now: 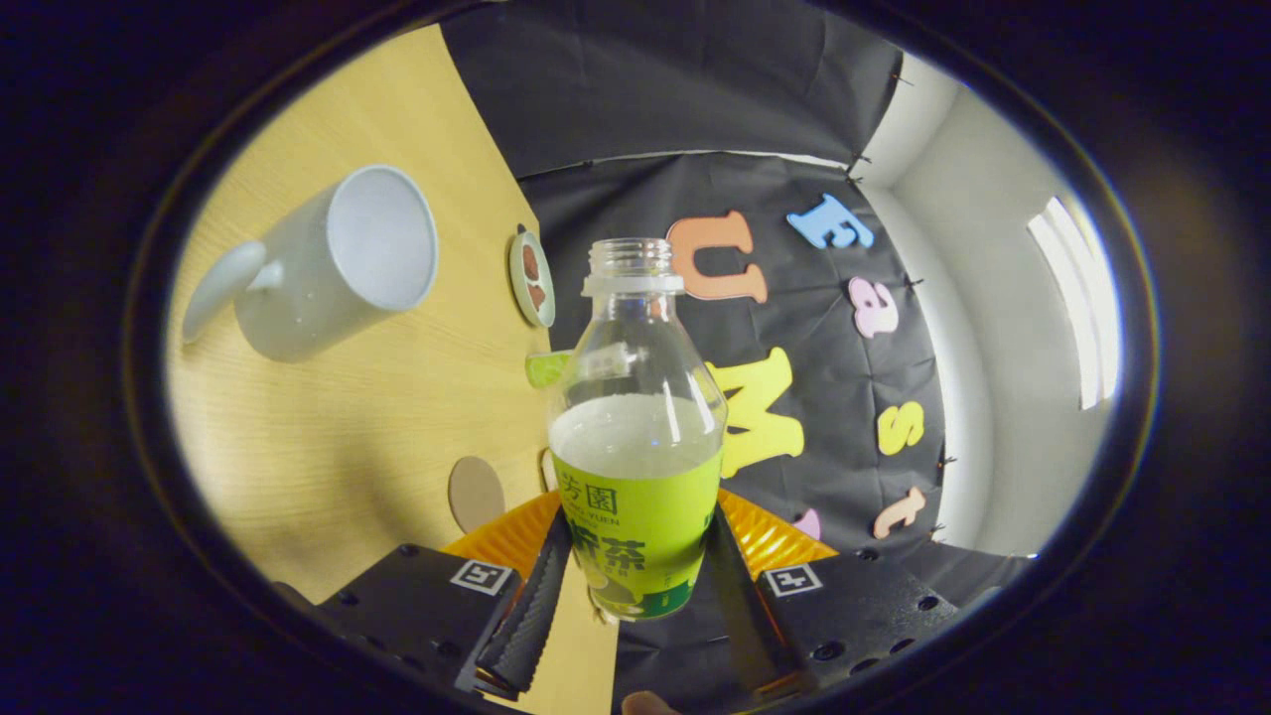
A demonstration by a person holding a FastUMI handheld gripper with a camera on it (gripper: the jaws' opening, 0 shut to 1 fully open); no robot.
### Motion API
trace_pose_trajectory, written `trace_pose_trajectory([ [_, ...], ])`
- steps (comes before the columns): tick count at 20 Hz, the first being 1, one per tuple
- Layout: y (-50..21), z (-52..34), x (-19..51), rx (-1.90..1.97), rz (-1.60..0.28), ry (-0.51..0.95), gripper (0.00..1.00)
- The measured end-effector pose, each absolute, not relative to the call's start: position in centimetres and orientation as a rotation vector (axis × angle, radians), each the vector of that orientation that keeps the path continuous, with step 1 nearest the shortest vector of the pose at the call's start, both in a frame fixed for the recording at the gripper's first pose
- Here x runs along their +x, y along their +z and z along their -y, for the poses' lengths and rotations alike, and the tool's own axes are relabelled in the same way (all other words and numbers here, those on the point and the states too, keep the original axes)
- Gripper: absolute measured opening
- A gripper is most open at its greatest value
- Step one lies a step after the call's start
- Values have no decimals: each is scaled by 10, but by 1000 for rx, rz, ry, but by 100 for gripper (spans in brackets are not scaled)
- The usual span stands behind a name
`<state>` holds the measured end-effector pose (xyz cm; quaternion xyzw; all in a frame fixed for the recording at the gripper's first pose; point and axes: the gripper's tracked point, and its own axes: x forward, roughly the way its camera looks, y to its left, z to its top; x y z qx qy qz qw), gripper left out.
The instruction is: Take the bottle from table, then pour the juice into the cup, finally place the bottle on the coaster
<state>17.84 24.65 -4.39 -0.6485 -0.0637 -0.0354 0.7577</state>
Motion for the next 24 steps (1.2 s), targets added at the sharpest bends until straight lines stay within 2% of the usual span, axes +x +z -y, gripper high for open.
trace_pose_trajectory([
  [8, -33, -258, 177, -1562, 223, -96, 77],
  [24, -21, -267, 172, -1745, 277, -111, 77],
])
